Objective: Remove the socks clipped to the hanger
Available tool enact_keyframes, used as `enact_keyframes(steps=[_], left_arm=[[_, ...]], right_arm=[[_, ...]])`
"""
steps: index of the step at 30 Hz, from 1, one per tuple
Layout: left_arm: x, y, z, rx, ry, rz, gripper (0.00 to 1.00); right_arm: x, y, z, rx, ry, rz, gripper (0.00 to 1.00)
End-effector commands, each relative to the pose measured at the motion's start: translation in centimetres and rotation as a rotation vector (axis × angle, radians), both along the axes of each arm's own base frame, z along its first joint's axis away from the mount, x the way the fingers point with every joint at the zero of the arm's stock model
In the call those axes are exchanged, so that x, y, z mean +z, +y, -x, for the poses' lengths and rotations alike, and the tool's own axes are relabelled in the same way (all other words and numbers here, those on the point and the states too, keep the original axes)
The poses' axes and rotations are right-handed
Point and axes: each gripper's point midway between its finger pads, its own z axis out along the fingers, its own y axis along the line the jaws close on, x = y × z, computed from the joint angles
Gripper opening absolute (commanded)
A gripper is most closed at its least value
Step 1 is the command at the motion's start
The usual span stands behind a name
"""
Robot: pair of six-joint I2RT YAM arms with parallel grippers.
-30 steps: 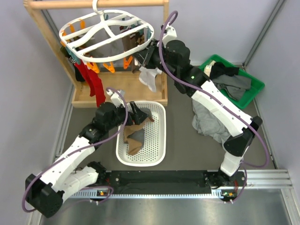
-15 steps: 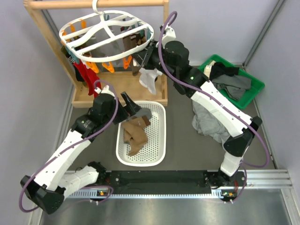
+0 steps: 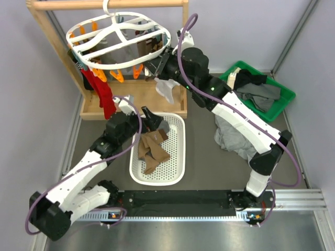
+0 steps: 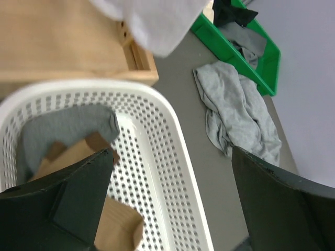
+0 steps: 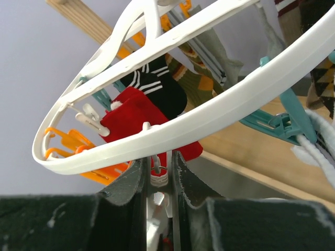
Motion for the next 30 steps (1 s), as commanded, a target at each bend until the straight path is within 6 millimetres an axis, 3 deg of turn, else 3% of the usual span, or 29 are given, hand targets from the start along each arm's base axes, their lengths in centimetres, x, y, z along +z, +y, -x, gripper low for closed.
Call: enact_keyframes(steps=[1, 2, 8, 9, 15, 18, 24, 30], left_arm=[[4.7, -1.5, -3.9, -0.02, -0.289, -0.026, 0.99], [5.7, -1.7, -4.4, -0.016, -0.336, -0.004, 0.99], [5.7, -3.1, -7.7, 0.005, -0.382, -0.005, 0.99], [6.4, -3.4, -8.1, 0.005, -0.396, 0.002, 0.99], [5.0, -4.9, -11.1, 0.016, -0.369, -0.014, 0.97], [4.0, -4.4, -12.8, 0.087, -0.342, -0.041, 0.95], [3.4, -5.0, -14.4, 0.111, -0.34, -0.013, 0.91], [2.8, -6.4, -14.6, 0.059, -0.332, 0.026, 0.87]], right_arm=[[6.3, -1.2, 2.4, 0.01, -0.038, -0.172, 0.0], [6.2, -1.2, 2.3, 0.008, -0.034, -0.179, 0.0], [7.0, -1.4, 2.8, 0.006, -0.003, -0.248, 0.0], [7.0, -1.2, 2.9, 0.011, 0.0, -0.258, 0.0], [7.2, -0.9, 3.1, 0.021, 0.002, -0.276, 0.0], [7.1, -0.9, 3.1, 0.021, 0.006, -0.276, 0.0], [7.0, -0.9, 3.2, 0.023, 0.007, -0.277, 0.0], [6.8, -0.5, 3.1, 0.03, 0.014, -0.292, 0.0]])
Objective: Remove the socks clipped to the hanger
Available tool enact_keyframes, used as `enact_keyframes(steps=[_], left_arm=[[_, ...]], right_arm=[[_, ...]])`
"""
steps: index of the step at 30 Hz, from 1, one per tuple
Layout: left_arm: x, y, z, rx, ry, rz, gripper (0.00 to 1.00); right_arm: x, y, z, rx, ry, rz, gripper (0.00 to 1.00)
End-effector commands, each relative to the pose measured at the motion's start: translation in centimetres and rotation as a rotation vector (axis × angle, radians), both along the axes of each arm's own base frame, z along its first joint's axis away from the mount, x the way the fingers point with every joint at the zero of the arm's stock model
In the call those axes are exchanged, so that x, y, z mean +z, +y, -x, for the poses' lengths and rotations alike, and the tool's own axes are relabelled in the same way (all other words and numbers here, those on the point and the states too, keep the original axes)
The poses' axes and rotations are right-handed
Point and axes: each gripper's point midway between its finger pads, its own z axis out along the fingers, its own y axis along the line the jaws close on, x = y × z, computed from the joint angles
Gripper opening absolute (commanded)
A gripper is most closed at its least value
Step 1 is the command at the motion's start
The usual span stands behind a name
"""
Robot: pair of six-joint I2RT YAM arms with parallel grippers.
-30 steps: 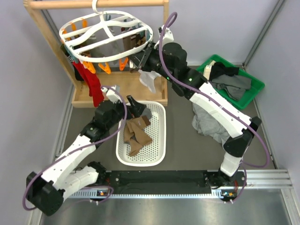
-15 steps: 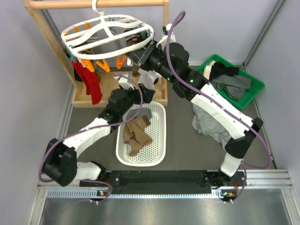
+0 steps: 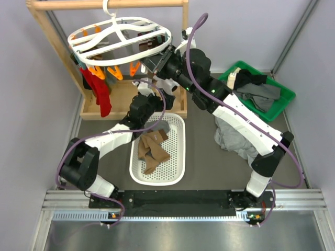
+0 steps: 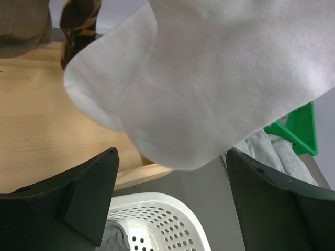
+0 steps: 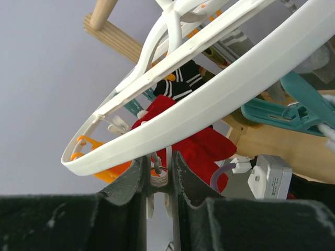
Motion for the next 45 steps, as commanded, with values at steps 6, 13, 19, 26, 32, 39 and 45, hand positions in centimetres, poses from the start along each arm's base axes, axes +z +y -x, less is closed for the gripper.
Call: enact_keyframes(steps=[6, 13, 19, 26, 32, 39, 45], left_arm=[[4.0, -1.3, -0.7, -0.035, -0.105, 0.078, 0.91], [4.0, -2.0, 0.8, -0.113, -0.063, 0.046, 0.06], [4.7, -1.4, 5.7, -0.204, -0.016, 0.113, 0.0], [5.2, -1.1, 11.2, -0.353, 0.041, 0.138, 0.0], [5.1, -0.7, 13.7, -0.401, 0.083, 0.146, 0.0], [5.3, 0.1, 16.0, -0.428, 0.097, 0.16, 0.0], [6.0, 0.4, 17.3, -0.451, 0.099, 0.167, 0.0]], right_arm=[[4.0, -1.0, 1.5, 0.013, -0.061, -0.108, 0.0], [3.3, -1.0, 1.5, 0.01, -0.065, -0.068, 0.07], [2.5, -2.6, 1.6, -0.029, -0.176, 0.072, 0.48], [2.0, -4.3, 3.8, 0.036, -0.262, 0.282, 0.73], [2.4, -6.3, 4.6, 0.041, -0.349, 0.431, 0.72], [1.9, -7.6, 4.0, 0.017, -0.436, 0.538, 0.68], [1.6, -7.6, 2.6, 0.008, -0.441, 0.567, 0.66]])
